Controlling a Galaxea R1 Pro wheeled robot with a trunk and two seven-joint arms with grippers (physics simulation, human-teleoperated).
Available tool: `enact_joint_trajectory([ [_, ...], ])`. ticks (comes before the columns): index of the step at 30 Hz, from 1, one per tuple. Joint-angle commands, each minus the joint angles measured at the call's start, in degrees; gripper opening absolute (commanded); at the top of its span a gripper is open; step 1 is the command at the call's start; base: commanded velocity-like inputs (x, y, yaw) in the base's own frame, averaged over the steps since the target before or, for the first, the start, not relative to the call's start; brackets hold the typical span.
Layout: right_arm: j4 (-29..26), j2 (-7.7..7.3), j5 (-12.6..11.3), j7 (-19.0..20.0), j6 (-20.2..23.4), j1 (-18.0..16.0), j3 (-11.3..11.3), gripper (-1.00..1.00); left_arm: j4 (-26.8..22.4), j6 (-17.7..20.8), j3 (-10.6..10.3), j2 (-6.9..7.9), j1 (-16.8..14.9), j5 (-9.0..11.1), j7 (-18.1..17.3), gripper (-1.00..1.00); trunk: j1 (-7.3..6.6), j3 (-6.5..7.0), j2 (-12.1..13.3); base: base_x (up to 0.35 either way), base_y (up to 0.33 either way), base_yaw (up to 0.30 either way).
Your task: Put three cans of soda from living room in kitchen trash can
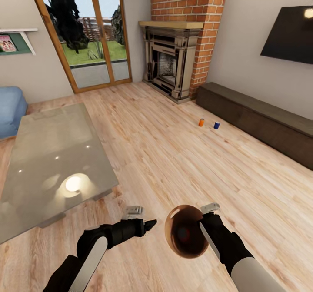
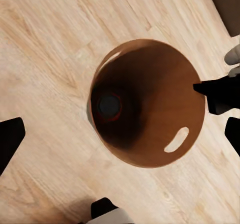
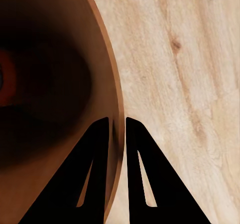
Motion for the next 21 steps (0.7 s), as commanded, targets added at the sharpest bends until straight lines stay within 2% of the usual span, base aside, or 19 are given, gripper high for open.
enact_joint_trajectory([
  [1,-0.01,0.01,-0.02,0.22,-0.03,-0.01,-0.01,-1.0,0.35,-0.04,0.3,0.03,-0.01,0.01,0.03,1.0,0.0,0.09,0.0,0.0,0.0,0.0],
  [5,-0.01,-0.01,-0.02,0.22,-0.03,-0.01,0.0,-1.0,3.33,-0.58,1.34,0.13,-0.04,-0.2,0.7,1.0,0.0,0.42,0.0,0.0,0.0,0.0],
  [9,-0.01,-0.02,0.08,0.27,-0.03,-0.01,0.0,-1.0,5.9,-1.01,1.53,0.04,-0.09,-0.37,1.81,1.0,0.0,0.75,0.0,0.0,0.0,0.0],
  [13,-0.01,-0.05,0.14,0.3,-0.03,-0.01,0.01,-1.0,10.19,-3.05,1.59,-0.24,-0.16,-0.46,5.06,1.0,0.0,1.08,0.0,0.0,0.0,0.0],
  [16,-0.01,-0.05,0.18,0.3,-0.03,-0.01,0.01,-1.0,14.92,-5.36,1.35,-0.35,-0.17,-0.55,8.91,1.0,0.0,1.33,0.0,0.0,0.0,0.0],
  [21,-0.01,-0.11,0.17,0.31,-0.03,-0.01,0.01,-1.0,19.99,-8.12,1.16,-0.43,-0.21,-0.58,10.87,1.0,0.0,1.74,0.0,0.0,0.0,0.0],
])
